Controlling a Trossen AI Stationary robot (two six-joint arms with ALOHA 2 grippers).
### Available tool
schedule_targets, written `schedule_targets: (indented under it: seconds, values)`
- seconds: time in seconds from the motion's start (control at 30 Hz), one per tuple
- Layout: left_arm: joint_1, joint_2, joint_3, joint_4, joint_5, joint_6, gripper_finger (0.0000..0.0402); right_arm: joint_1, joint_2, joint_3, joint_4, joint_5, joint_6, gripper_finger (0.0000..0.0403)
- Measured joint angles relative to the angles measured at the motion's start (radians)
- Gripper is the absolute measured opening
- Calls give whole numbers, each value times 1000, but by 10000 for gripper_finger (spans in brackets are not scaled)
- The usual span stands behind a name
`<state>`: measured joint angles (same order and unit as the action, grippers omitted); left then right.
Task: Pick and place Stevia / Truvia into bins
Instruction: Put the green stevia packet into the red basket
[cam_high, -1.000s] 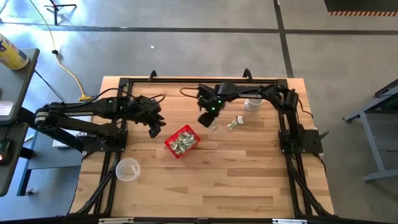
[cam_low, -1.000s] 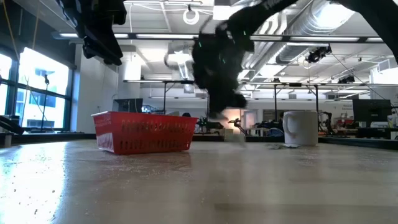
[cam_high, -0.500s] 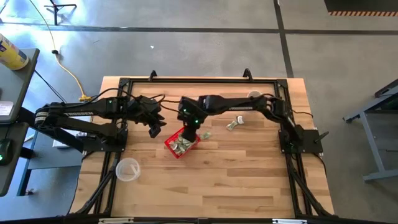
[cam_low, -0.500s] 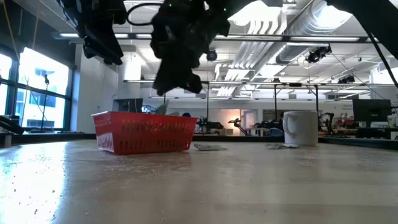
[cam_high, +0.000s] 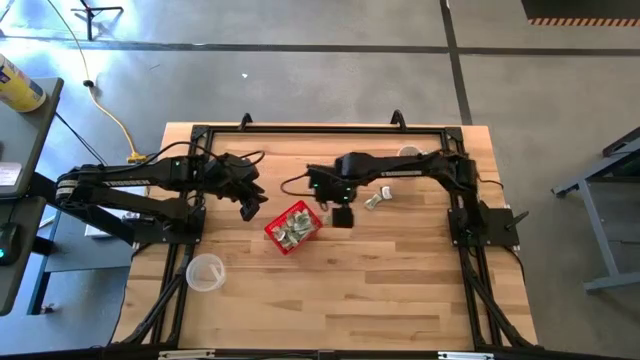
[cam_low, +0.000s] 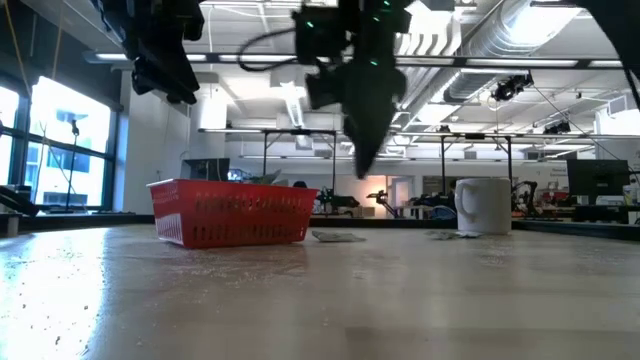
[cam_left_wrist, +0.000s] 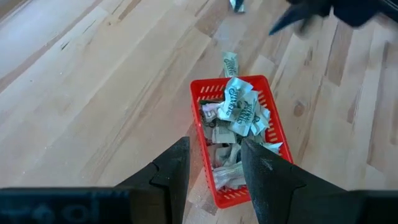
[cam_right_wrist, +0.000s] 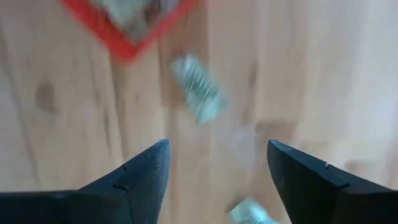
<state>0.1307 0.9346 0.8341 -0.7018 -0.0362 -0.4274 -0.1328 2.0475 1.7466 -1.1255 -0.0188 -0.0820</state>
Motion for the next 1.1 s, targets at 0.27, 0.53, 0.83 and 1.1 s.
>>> schedule_targets:
  seconds: [0.27, 0.53, 0.83, 1.1]
  values:
    - [6, 58, 2, 160, -4, -59, 179, -62, -273, -452, 119, -15, 206, 257]
    - [105, 504, 221, 123, 144, 14, 179, 32, -556, -659, 194, 61, 534, 257]
    - [40, 914, 656, -122, 90, 172, 179, 161, -714, -716, 169, 253, 777, 257]
    - [-30, 1097, 801, -118, 51, 188, 179, 219, -716, -716, 135, 297, 818, 256]
